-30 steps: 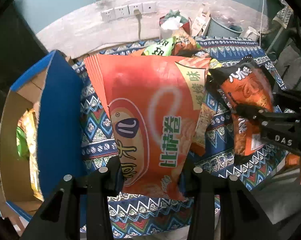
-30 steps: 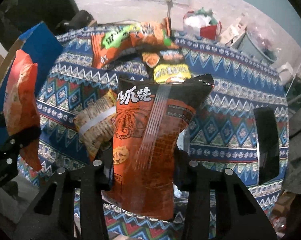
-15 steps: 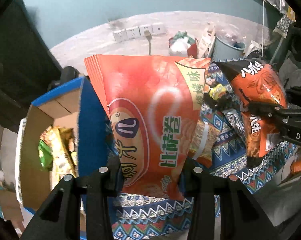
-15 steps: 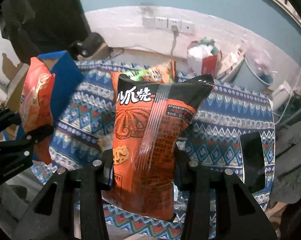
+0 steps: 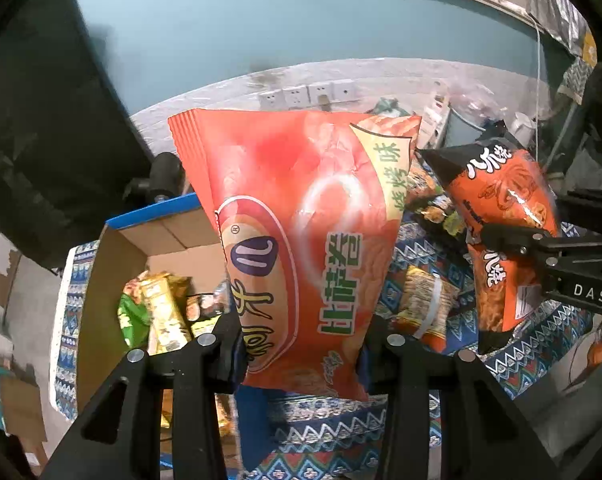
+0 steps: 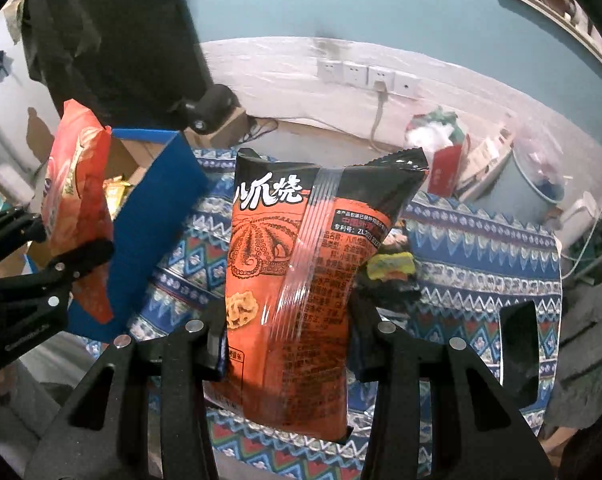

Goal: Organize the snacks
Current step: 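Carry the orange bag with the left tool while the right tool carries the orange-black bag to the box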

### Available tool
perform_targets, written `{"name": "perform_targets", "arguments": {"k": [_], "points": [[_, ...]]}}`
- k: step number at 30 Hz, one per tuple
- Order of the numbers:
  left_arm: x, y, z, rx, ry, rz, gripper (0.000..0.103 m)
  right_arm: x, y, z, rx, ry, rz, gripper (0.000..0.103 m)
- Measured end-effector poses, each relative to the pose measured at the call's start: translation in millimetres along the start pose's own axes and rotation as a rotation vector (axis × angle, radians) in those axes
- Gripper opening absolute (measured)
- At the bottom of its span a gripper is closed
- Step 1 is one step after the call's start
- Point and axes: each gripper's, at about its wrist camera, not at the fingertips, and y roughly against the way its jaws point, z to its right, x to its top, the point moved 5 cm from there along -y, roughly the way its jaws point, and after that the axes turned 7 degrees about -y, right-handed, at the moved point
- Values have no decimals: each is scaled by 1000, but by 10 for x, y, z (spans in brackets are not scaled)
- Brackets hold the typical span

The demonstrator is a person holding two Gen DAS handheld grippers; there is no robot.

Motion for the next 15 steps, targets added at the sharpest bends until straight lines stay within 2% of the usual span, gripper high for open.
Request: {"name": "perform_targets", "arguments": {"k": [9,15], "points": [[-63,77,-422,35,65,18,43,145,-65,-372,33,42,2,42],[-169,61,-751,87,106,7,43,240,-147,-686,59,76,-3,42]]}}
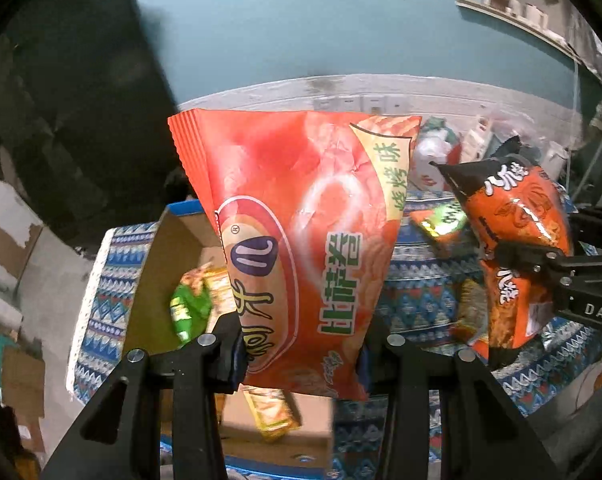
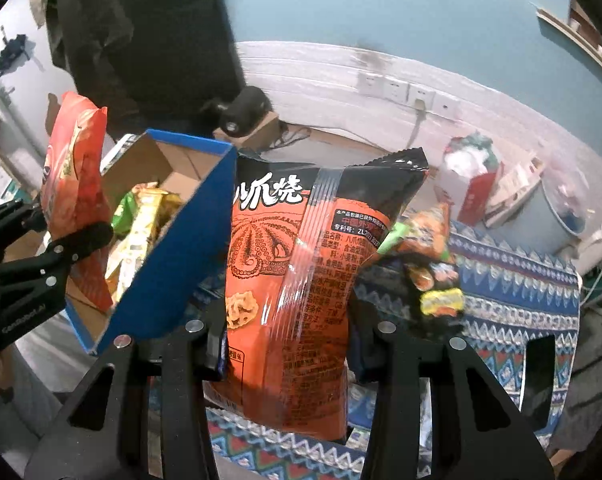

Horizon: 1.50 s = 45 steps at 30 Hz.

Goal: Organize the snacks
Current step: 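Carry the orange bag with the left tool while the right tool carries the orange-black bag to the box, then open the left tool to drop the orange bag while the right tool drops the orange-black bag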

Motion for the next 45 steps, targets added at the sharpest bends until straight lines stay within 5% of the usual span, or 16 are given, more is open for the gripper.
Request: {"name": "perform_targets", "arguments": {"k": [30,38,45], "points": [[-703,-411,-1214,48,251,-162,45,445,-815,-1554,119,159,-61,42],[-743,-388,-1302,78,266,-171,76,438,-974,-1705,132,178,-89,42],[-730,-325,-1330,101,256,-166,80,412,-1090,-1749,138,188,-117,42]]}}
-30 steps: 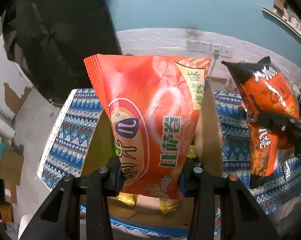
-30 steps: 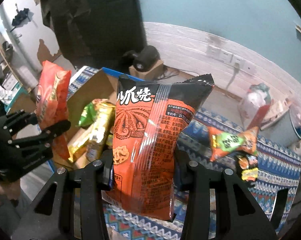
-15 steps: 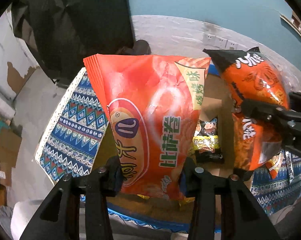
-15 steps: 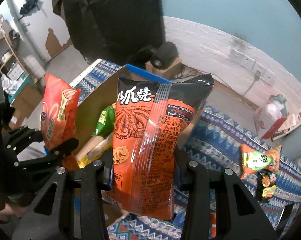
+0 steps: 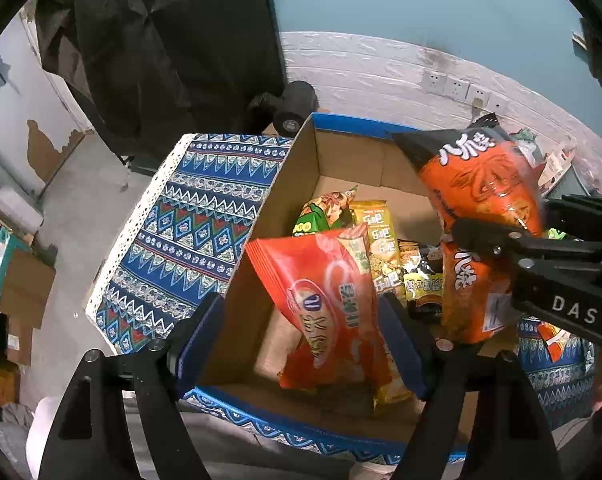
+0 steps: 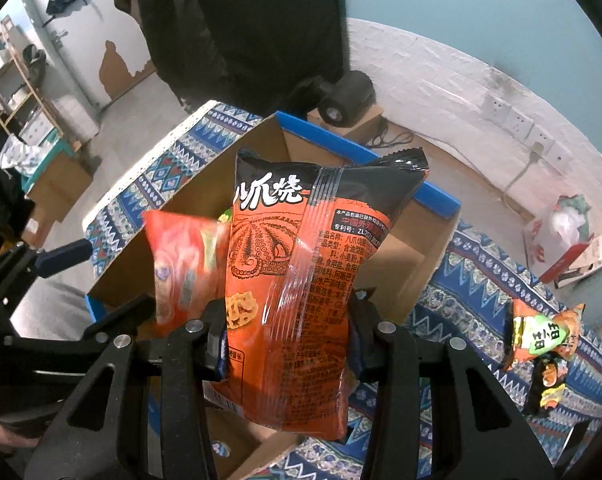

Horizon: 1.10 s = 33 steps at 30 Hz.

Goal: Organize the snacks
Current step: 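Open the left tool to drop the orange bag while the right tool drops the orange-black bag, then move both open tools back toward the remaining snacks on the cloth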

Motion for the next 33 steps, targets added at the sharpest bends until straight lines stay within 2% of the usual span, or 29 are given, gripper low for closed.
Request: {"name": "perform_targets", "arguments": {"k": [5,9,13,15,22,33], "points": [[-12,-1,-39,2,11,-5,80,-13,-92,-53,18,12,-35,45],[12,44,12,-1,4,9,80,-4,-46,-33,18,5,-23,48],[56,83,121,-9,-19,22,80,21,137,36,5,-1,19,63],[73,103,201,-19,-32,28,80,10,242,106,-7,-3,40,64],[150,252,550,-72,-85,57,80,-163,529,493,-65,-56,60,70],[205,363,1242,-135,-199,67,80,-573,878,1311,-152,-174,50,70]]}}
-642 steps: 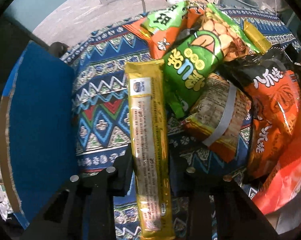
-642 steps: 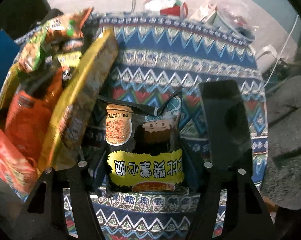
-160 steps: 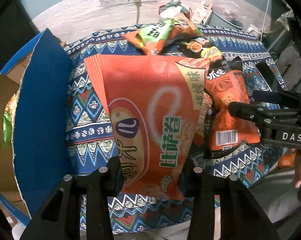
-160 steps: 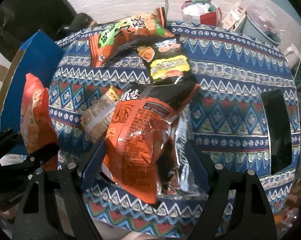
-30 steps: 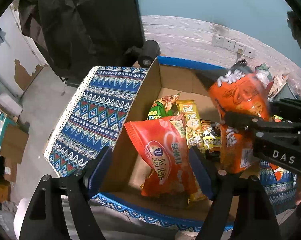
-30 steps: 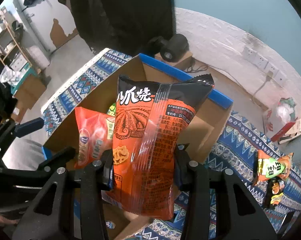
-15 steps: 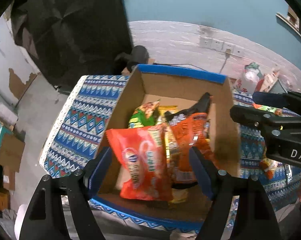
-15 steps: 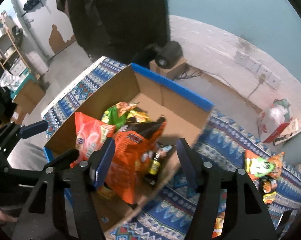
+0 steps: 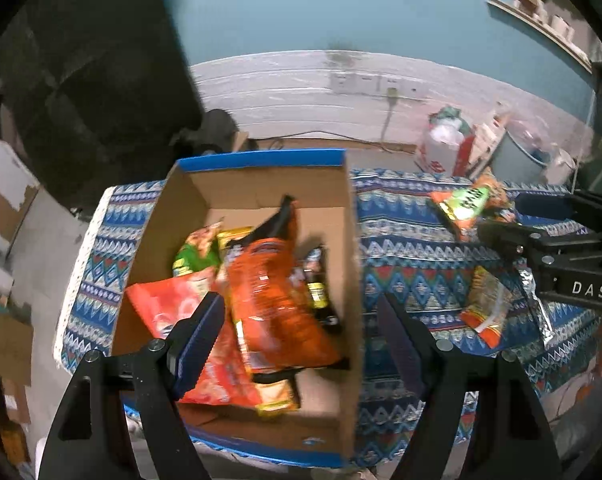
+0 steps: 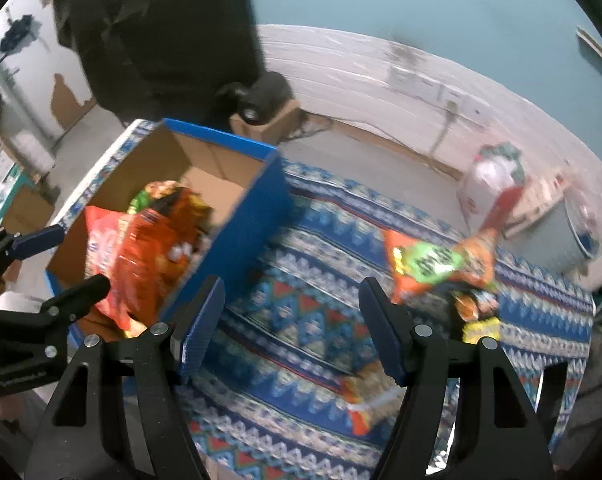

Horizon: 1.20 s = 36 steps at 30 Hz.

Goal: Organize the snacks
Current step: 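Move both open tools back toward the remaining snacks on the cloth, then grasp the strapped clear bread bag with the left tool while the right tool grasps the foil bag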

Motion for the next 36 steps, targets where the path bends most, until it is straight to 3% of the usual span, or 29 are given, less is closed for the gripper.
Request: {"name": "perform_targets", "arguments": {"k": [16,26,36], "points": [[172,-134,1017,-73,-180,-16,81,-455,366,1179,-88,-153,-7,74],[149,-362,1595,-95,-317,-46,81,-740,297,1731,-153,-238,-59,79],[99,-764,1954,-167,-362,-128,81,-963,82,2051,-173,-285,-126,79]]}}
